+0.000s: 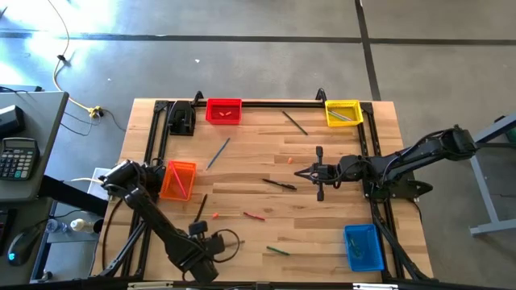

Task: Sort crayons/erasers/pens/pencils in bins
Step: Put the dark blue pencil into the orange basket

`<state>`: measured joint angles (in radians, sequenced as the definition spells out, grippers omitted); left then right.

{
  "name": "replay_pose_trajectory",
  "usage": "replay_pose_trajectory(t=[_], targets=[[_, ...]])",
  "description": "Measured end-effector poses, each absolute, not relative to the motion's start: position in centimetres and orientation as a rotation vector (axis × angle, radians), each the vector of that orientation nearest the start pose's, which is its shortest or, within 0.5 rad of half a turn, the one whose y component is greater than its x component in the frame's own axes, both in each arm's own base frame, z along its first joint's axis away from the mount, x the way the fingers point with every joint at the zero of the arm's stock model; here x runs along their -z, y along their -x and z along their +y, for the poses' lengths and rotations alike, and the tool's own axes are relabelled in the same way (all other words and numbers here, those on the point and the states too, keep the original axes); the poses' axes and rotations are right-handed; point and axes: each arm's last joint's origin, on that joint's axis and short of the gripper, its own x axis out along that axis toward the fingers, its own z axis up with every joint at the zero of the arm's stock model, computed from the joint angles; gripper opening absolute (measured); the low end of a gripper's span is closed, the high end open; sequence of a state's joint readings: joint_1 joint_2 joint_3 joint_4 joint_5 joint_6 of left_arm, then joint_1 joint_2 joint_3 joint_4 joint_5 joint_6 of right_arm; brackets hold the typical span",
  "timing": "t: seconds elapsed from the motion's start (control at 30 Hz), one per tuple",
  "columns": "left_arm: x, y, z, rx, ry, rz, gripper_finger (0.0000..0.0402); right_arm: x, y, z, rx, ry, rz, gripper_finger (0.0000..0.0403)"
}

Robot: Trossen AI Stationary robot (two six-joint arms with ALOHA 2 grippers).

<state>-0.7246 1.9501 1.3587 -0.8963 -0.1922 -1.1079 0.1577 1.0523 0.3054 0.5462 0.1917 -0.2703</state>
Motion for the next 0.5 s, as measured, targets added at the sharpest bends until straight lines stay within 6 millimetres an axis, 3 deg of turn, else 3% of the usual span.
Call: replay_pose_trajectory(t=[0.33,0.5], targets=[[-13.8,-27.9,-22.0,-0.313,0.301,1.305,0.0001,-19.1,-20.2,2.7,0.007,0.304,0.201,0.0],[-13.7,-28.2,-21.4,-0.281,0.249,1.315,0.0002,-19.1,-20.2,2.7,0.007,0.305,0.201,0.0]])
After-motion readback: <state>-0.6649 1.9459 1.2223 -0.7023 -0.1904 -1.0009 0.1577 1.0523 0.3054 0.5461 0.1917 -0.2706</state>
